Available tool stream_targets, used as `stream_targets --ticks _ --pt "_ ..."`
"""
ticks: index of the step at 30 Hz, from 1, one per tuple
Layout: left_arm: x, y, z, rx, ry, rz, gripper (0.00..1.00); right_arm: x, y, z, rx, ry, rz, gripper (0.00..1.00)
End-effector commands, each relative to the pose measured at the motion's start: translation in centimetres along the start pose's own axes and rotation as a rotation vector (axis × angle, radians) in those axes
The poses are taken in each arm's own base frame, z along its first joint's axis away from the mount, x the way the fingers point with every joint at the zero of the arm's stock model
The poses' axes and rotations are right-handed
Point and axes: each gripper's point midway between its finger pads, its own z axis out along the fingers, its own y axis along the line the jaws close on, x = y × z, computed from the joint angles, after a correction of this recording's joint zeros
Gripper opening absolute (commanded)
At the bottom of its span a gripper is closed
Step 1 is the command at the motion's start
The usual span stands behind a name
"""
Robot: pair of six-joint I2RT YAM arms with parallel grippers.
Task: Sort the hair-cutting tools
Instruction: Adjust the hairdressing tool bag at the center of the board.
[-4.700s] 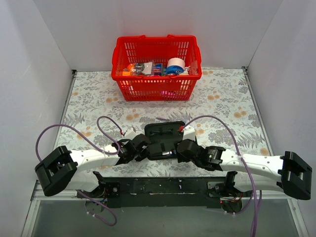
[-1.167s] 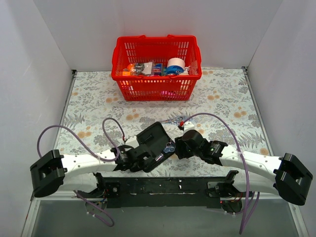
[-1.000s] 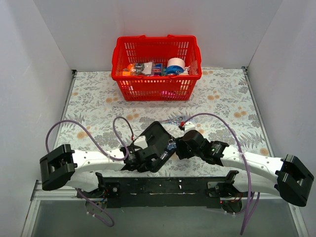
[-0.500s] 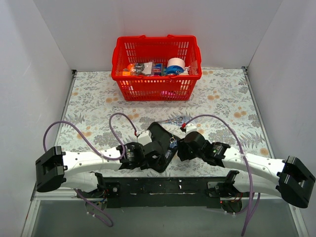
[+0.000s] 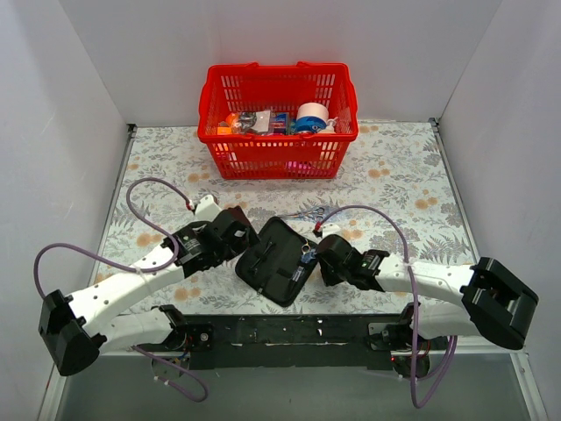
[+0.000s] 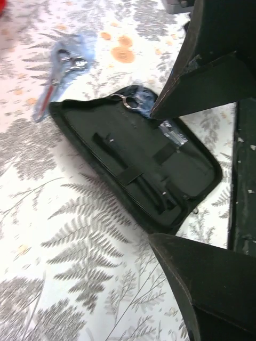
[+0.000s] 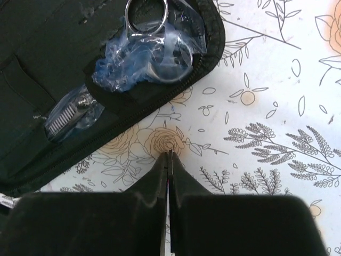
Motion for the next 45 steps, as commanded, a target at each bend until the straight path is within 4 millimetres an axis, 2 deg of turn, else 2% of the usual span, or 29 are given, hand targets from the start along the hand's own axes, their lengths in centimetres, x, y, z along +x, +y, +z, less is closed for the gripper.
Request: stream_targets --ticks 1,5,6,9,10,12,16,20,21,22,24,25,27,28,29,31,39,45 --pt "-3.0 3.1 1.1 -0.104 -0.093 0.014 0.88 -2.6 0.9 0.5 0.004 -0.073 0.011 0.01" --pt "-3.2 3.6 3.4 -0.126 -0.080 -0.019 0.92 -3.0 0.8 0.9 0.022 -0.083 0.010 0.02" --pt "-2.5 4.2 4.2 -0.142 -0.056 -0.017 0.93 -3.0 0.8 0.9 0.026 -0.086 0.009 0.18" --pt "-2.0 4.5 5.6 -0.134 -0.031 -0.049 0.98 -3.1 0.2 0.5 0.041 -0.104 0.015 0.47" --pt "-2.0 4.8 6.0 -0.144 -0.029 -0.060 0.98 -3.4 0.3 0.1 0.038 -0.120 0.018 0.52" --pt "-2.1 4.7 6.6 -0.137 -0.033 -0.078 0.98 -3.1 -0.3 -0.1 0.054 -0.115 0.017 0.58" --pt "-2.3 4.9 7.8 -0.142 -0.035 -0.101 0.98 -2.5 -0.9 -0.3 0.075 -0.107 0.021 0.59" --pt "-1.5 5.0 8.9 -0.146 -0.006 -0.114 0.98 -2.1 -1.9 -0.4 0.111 -0.138 0.088 0.60" --pt "-1.0 5.1 9.3 -0.156 0.007 -0.115 0.98 -2.5 -1.7 -0.5 0.095 -0.167 0.119 0.74" --pt "-0.8 5.3 9.6 -0.160 0.013 -0.118 0.98 -2.0 -1.9 -0.7 0.075 -0.188 0.166 0.76" --pt "-0.2 5.4 10.0 -0.166 0.035 -0.114 0.98 -2.8 -0.8 -1.0 -0.010 -0.252 0.243 0.92" --pt "-0.1 5.3 10.1 -0.159 0.038 -0.121 0.98 -3.3 -0.3 -1.7 -0.062 -0.294 0.277 0.93" --pt "0.4 5.5 10.4 -0.162 0.055 -0.119 0.98 -2.5 0.5 -1.7 -0.147 -0.304 0.344 0.95" --pt "0.4 5.4 10.4 -0.156 0.054 -0.121 0.98 -3.5 1.4 -2.3 -0.203 -0.344 0.378 0.95" --pt "0.5 5.4 10.5 -0.155 0.056 -0.122 0.98 -3.0 1.6 -2.2 -0.229 -0.330 0.396 0.95" --pt "0.8 5.5 10.7 -0.156 0.064 -0.125 0.98 -3.6 2.4 -2.4 -0.275 -0.353 0.416 0.96" --pt "1.5 5.8 10.5 -0.149 0.088 -0.138 0.98 -4.9 3.3 -1.6 -0.320 -0.378 0.493 0.98" --pt "3.6 7.4 9.7 -0.144 0.146 -0.173 0.96 -6.3 3.5 -0.3 -0.325 -0.375 0.516 0.98"
